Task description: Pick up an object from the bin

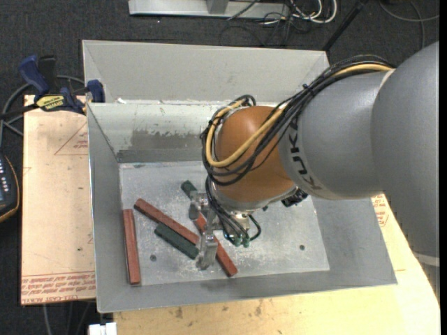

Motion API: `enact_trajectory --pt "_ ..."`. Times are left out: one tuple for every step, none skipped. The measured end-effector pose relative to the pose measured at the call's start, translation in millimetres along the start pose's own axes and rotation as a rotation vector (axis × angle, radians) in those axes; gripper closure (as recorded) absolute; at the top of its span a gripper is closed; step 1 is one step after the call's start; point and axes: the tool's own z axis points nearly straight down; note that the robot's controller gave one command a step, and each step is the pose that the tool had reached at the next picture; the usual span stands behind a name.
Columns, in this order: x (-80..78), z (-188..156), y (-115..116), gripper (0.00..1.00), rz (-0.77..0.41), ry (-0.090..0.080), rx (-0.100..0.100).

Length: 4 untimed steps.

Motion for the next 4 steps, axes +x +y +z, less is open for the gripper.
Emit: enact_trajectory --pt "8.9 70.4 -11.1 0.00 -0.035 -0.011 -0.001" --pt "-91.6 66.6 -48.9 0.00 -0.347 -0.012 0.001" --pt "-91.1 66.6 -48.3 1.00 -0.347 -0.009 0.000" --pt "-74.5 66.8 -134.9 1.00 -0.415 -0.009 0.003"
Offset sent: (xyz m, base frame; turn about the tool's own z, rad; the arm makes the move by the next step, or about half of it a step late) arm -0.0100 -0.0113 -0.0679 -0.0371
